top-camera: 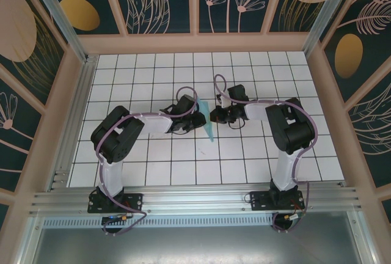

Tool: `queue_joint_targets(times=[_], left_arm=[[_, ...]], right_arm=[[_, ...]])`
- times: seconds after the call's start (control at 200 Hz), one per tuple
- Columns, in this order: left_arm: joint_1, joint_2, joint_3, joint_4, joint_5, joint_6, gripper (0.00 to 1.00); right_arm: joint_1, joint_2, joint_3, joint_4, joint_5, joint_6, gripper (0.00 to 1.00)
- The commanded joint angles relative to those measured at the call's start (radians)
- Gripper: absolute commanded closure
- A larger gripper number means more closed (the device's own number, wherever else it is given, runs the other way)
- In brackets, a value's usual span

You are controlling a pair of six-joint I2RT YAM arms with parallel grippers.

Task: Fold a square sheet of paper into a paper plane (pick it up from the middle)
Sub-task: Fold the wing for the fifth time at the center of the table.

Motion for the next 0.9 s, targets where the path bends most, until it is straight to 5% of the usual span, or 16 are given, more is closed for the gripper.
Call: queue_joint_targets(times=[0.0,0.17,0.32,0.6,0.896], left_arm=[[0.006,0.012,-0.006,-0.042,-0.035,0.033,0.71],[0.005,-0.01,-0.005,-0.041,-0.058,0.039,0.7],[0.006,0.022,0.026,-0.084,-0.067,0.033,0.82],[0.006,0.055,0.049,-0.128,-0.057,0.042,0.86],[0.004,0.135,0.129,-0.308,-0.08,0.07,0.87]], right_arm=[[0.002,-0.006,-0.015,-0.012,0.027,0.022,1.0],[0.003,-0.007,-0.017,-0.018,0.044,0.03,1.0],[0.002,-0.007,-0.015,-0.021,0.044,0.03,1.0],[0.005,-0.004,-0.012,-0.026,0.044,0.024,1.0],[0.006,-0.006,-0.013,-0.022,0.034,0.023,1.0]])
